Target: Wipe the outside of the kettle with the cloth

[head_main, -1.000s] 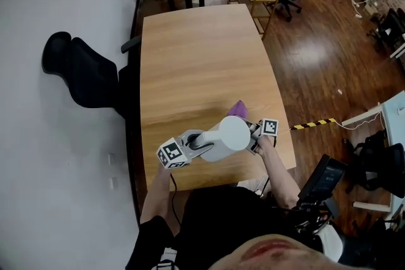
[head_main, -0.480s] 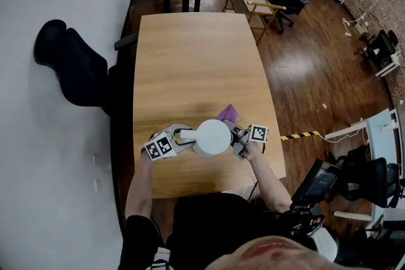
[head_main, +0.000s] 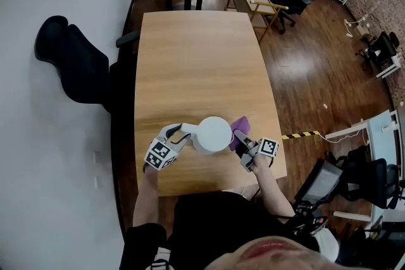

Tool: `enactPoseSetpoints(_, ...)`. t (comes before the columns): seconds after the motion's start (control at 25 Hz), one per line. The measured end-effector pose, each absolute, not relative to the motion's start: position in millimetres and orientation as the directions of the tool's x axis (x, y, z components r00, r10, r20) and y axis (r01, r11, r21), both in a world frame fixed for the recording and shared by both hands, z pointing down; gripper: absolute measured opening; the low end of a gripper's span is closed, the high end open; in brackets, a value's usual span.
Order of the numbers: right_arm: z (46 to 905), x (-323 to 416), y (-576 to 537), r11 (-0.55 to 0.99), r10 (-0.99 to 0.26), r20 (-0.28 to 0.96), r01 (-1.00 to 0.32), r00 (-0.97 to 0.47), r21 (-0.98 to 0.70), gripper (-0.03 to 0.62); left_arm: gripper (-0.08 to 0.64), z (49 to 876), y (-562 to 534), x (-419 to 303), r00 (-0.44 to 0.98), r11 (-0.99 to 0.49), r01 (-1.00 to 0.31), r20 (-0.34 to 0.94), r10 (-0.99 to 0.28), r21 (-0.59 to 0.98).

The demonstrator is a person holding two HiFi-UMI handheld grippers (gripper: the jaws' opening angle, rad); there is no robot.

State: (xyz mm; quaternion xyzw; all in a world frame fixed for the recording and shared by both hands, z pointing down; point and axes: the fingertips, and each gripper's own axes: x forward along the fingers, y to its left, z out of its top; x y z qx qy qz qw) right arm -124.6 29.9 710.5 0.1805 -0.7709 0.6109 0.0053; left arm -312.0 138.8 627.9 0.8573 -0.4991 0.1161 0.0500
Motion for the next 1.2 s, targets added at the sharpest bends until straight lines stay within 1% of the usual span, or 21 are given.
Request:
enactPoseSetpoints(0.2,711.1,-124.4,61.3,0.15,-0.214,0.255,-0.29,-0.943,-0.945,0.044,0.086,617.3,144.0,-314.1,0.387,-0.397,-0.918,0.23,-0.893,0.001)
enactPoseSetpoints(0.32,715.1,-124.4,71.2,0.092,-0.218,0.26,-0.285,-0.941,-0.954,0.045,0.083,616.4,148.7,-309.6,0.38,-0.395,-0.919,0.237,-0.894,-0.018)
enactPoseSetpoints(0.4,708.1,-124.6,53.1,0.044,-0.227,0.277,-0.294,-0.934,-0.955,0.046,0.089,615.3,127.1,-314.3,0.37,-0.393,-0.918,0.251,-0.895,-0.048)
enactPoseSetpoints(0.48,689.5,-129.7,6.4,0.045,-0.234,0.303,-0.322,-0.924,-0.946,0.046,0.095,601.2,82.0,-328.8,0.357,-0.387,-0.92,0.274,-0.893,-0.062)
enactPoseSetpoints(0.56,679.6,-137.8,-28.0,0.111,-0.222,0.335,-0.365,-0.916,-0.924,0.046,0.107,584.1,53.4,-340.5,0.351,-0.381,-0.924,0.31,-0.884,-0.041)
enactPoseSetpoints(0.64,682.7,-143.3,-32.1,0.152,-0.193,0.372,-0.403,-0.908,-0.903,0.046,0.107,588.2,52.7,-341.6,0.347,-0.378,-0.926,0.364,-0.864,-0.016)
enactPoseSetpoints(0.72,687.3,-148.5,-26.9,0.137,-0.167,0.399,-0.422,-0.902,-0.896,0.046,0.097,600.9,49.1,-344.5,0.33,-0.376,-0.926,0.429,-0.841,-0.023)
enactPoseSetpoints(0.8,688.9,-151.4,-20.4,0.117,-0.157,0.404,-0.423,-0.901,-0.898,0.046,0.084,606.1,45.2,-347.4,0.305,-0.363,-0.931,0.452,-0.838,-0.046)
enactPoseSetpoints(0.92,687.1,-148.3,-4.3,0.105,-0.153,0.394,-0.411,-0.906,-0.906,0.046,0.097,611.2,51.8,-345.0,0.291,-0.351,-0.934,0.446,-0.846,-0.057)
enactPoseSetpoints(1.0,689.3,-150.5,9.7,0.053,-0.127,0.377,-0.385,-0.918,-0.921,0.046,0.106,612.0,48.6,-342.4,0.321,-0.384,-0.922,0.463,-0.826,-0.047)
enactPoseSetpoints(1.08,698.5,-156.2,15.0,-0.013,-0.122,0.313,-0.314,-0.942,-0.949,0.048,0.182,613.8,40.6,-338.5,0.377,-0.452,-0.891,0.493,-0.784,-0.039)
enactPoseSetpoints(1.12,704.3,-158.2,13.5,-0.04,-0.142,0.27,-0.267,-0.952,-0.963,0.048,0.206,615.9,36.7,-336.1,0.403,-0.487,-0.872,0.507,-0.762,-0.039)
enactPoseSetpoints(1.16,709.3,-158.9,10.5,-0.059,-0.172,0.231,-0.224,-0.958,-0.973,0.048,0.206,618.9,33.8,-333.6,0.423,-0.518,-0.855,0.522,-0.74,-0.041)
enactPoseSetpoints(1.2,712.7,-158.9,7.4,-0.069,-0.206,0.206,-0.196,-0.956,-0.978,0.048,0.154,622.1,32.0,-331.4,0.436,-0.54,-0.84,0.539,-0.721,-0.043)
